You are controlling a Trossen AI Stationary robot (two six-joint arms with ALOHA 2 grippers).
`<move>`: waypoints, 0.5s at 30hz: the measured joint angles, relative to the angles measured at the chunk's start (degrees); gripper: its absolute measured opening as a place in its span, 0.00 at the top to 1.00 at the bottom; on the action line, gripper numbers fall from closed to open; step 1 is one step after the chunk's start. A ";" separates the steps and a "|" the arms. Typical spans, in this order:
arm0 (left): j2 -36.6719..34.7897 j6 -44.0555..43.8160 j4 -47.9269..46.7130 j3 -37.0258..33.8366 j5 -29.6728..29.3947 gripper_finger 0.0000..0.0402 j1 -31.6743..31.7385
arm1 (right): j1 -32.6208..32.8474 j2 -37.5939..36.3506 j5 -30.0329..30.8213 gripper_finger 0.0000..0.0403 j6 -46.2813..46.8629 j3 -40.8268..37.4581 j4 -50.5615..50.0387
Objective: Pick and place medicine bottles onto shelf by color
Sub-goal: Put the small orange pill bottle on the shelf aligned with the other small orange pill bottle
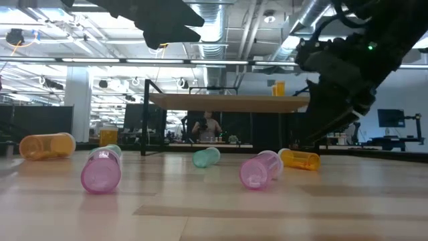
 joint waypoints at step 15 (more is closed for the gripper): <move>0.00 -0.27 0.35 0.00 -0.39 0.42 0.00 | -0.19 4.60 -0.63 0.43 2.19 -0.59 3.99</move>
